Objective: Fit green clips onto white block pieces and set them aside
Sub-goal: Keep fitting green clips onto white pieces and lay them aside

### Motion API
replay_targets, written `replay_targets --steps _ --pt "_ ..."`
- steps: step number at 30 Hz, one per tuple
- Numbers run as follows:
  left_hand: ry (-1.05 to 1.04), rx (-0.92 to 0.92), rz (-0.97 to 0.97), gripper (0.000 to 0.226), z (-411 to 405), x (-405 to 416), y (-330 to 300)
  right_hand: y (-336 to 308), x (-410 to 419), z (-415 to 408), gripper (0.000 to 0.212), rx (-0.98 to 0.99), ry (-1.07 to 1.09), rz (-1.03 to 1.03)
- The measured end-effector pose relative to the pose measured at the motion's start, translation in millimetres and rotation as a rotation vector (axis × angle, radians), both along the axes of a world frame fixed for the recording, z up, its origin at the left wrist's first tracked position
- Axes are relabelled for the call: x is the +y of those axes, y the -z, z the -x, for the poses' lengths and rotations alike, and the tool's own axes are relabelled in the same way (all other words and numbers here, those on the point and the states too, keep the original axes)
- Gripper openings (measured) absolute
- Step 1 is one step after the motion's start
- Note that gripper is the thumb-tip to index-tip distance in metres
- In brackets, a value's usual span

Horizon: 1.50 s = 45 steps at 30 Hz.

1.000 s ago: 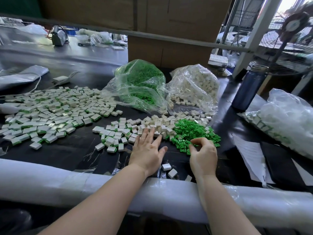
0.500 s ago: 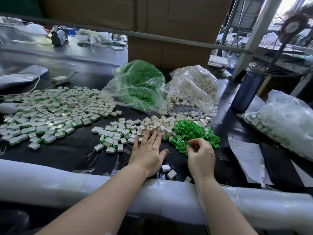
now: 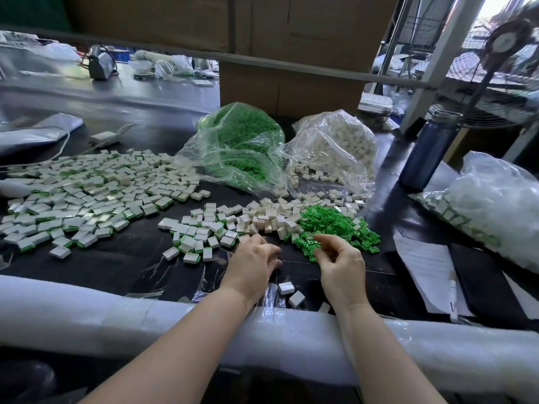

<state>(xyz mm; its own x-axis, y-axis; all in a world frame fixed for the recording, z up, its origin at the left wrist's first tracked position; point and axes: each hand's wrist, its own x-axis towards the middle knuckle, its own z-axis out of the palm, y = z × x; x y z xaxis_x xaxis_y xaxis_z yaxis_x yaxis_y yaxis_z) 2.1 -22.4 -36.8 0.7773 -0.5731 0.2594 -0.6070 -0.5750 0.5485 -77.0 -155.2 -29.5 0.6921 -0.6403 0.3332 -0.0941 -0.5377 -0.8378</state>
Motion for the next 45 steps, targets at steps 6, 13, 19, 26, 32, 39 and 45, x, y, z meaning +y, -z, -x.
replay_targets --steps 6,13,19,26,32,39,45 --pt "0.046 0.053 0.083 0.011 6 1 -5 2 -1 1 0.015 -0.018 -0.067 -0.093" --pt "0.089 0.147 0.304 0.017 7 3 -6 -1 2 2 0.016 -0.047 -0.164 -0.174" --pt "0.094 0.348 0.407 0.02 6 4 -7 -3 3 2 0.011 -0.044 -0.214 -0.164" --pt "0.111 0.467 0.485 0.019 4 6 -9 -3 4 2 0.017 -0.035 -0.245 -0.149" --pt "0.153 0.51 0.503 0.021 6 5 -8 -5 5 3 0.017 -0.063 -0.264 -0.178" --pt "0.169 0.562 0.494 0.013 4 5 -8 -9 8 4 0.015 -0.048 -0.329 -0.245" --pt "0.17 0.579 0.505 0.016 4 6 -9 -8 8 4 0.011 0.016 -0.316 -0.248"
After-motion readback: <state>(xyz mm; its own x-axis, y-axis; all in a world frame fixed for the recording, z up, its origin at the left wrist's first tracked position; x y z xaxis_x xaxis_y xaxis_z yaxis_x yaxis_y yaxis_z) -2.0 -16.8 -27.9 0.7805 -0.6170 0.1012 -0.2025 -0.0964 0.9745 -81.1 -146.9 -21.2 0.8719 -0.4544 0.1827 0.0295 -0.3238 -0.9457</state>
